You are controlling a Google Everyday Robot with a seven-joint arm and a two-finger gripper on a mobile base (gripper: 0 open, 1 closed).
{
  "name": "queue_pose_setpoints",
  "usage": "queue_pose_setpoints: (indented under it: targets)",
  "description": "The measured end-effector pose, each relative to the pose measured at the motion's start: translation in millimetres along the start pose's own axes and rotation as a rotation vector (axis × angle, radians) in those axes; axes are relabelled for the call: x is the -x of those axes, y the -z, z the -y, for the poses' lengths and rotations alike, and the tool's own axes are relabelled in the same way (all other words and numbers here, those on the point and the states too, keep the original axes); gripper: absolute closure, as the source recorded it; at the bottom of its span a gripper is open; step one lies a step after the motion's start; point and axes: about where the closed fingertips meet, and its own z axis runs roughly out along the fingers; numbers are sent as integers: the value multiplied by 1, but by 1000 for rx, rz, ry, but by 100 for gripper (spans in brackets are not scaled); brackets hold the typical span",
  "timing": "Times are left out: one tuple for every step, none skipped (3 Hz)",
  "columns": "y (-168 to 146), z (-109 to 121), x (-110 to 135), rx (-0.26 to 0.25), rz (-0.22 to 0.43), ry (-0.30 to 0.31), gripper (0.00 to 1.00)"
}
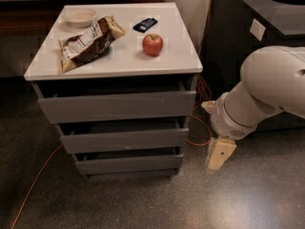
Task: Open middle drawer
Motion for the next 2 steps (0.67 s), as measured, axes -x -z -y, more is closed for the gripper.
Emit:
queue_pose_setpoints:
  targets:
    - [-53,10,11,7,49,-5,0]
    - [-106,29,29,-5,89,4,0]
